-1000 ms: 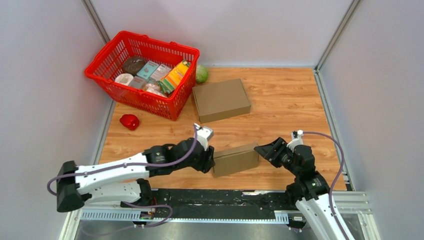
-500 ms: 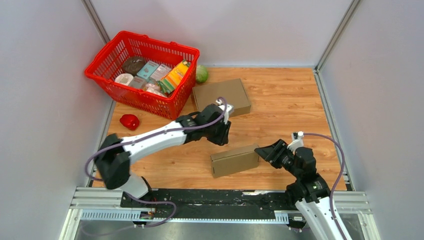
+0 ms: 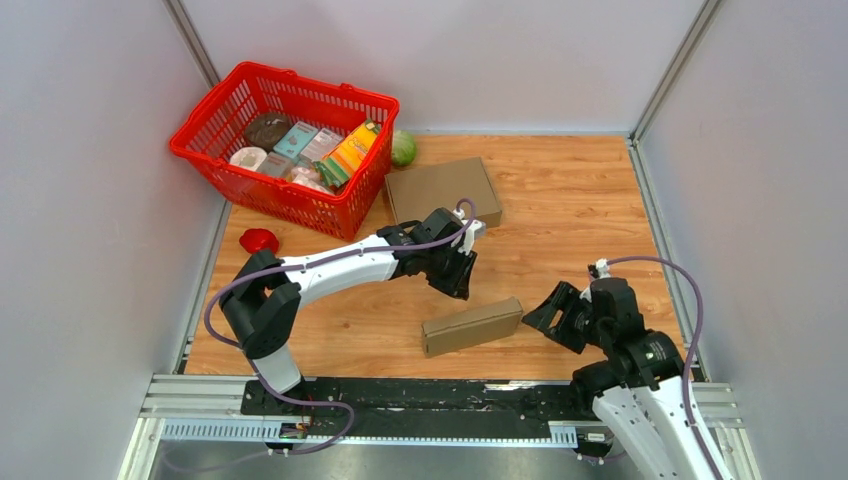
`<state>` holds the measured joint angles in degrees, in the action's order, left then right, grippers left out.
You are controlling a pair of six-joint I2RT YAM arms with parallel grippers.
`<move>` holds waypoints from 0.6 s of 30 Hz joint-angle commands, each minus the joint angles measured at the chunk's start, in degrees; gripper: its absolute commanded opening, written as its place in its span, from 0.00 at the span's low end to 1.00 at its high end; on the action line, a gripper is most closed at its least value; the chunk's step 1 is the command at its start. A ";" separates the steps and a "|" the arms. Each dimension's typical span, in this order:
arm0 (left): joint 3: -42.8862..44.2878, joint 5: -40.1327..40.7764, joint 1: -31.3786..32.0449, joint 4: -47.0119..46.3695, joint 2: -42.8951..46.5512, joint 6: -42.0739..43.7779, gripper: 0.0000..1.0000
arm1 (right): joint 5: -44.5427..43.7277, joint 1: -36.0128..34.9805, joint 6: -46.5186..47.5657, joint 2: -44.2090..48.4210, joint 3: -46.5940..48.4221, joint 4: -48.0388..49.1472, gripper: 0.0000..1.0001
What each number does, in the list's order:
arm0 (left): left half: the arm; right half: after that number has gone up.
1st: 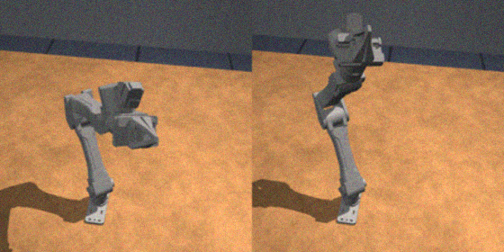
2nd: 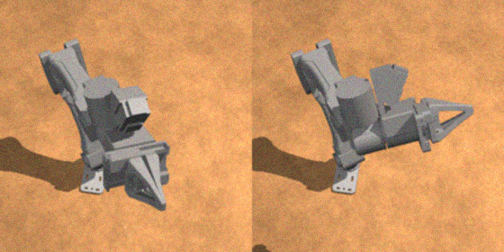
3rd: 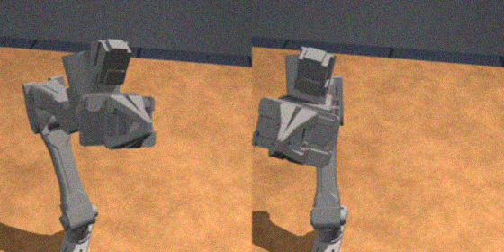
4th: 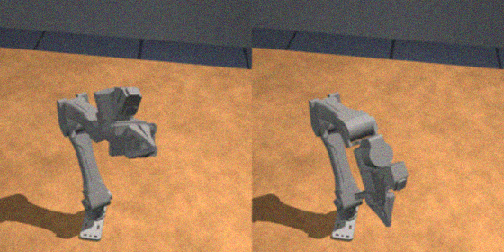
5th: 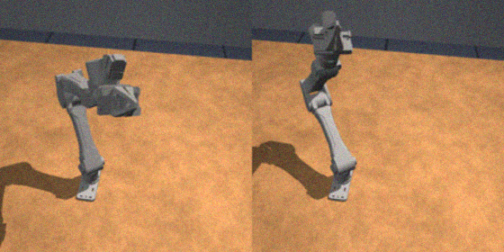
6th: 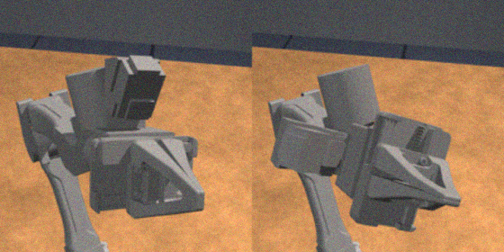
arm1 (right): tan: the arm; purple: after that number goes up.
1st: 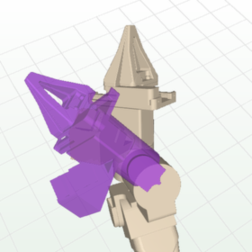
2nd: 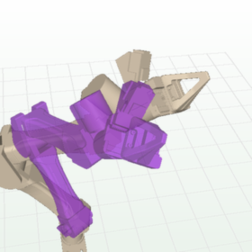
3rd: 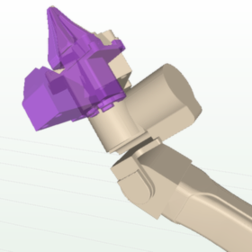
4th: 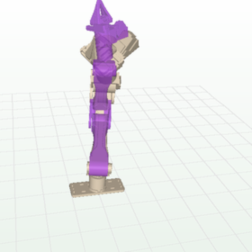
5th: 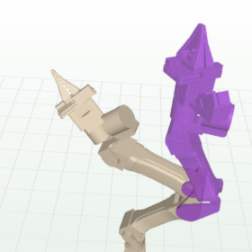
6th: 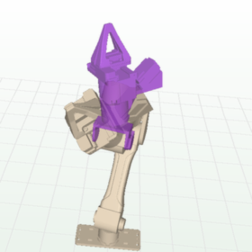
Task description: Fold the paper box
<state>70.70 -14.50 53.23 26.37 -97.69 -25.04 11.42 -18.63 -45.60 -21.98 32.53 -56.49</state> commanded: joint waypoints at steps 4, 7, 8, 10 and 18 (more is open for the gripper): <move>1.46 -1.76 0.55 -0.97 1.89 0.96 0.35 | 16.86 -0.35 -0.88 6.49 -9.11 -6.98 0.22; 1.90 -1.76 1.78 0.08 2.68 0.78 0.32 | 25.13 -1.14 -12.10 13.93 -18.34 5.21 0.14; 1.99 -1.67 2.22 0.26 2.94 0.43 0.31 | 25.93 -1.49 -16.92 16.07 -20.73 9.51 0.13; 1.64 -1.23 2.84 0.00 4.08 -0.71 0.31 | 25.32 -3.41 -30.81 21.51 -25.48 24.53 0.05; 2.87 0.18 5.03 1.32 6.20 -3.35 0.30 | 11.60 -10.46 -37.20 -5.83 -28.17 66.83 0.01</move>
<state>70.70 -14.24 57.17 27.81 -94.19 -26.74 27.59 -27.55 -78.41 -11.42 5.30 -13.80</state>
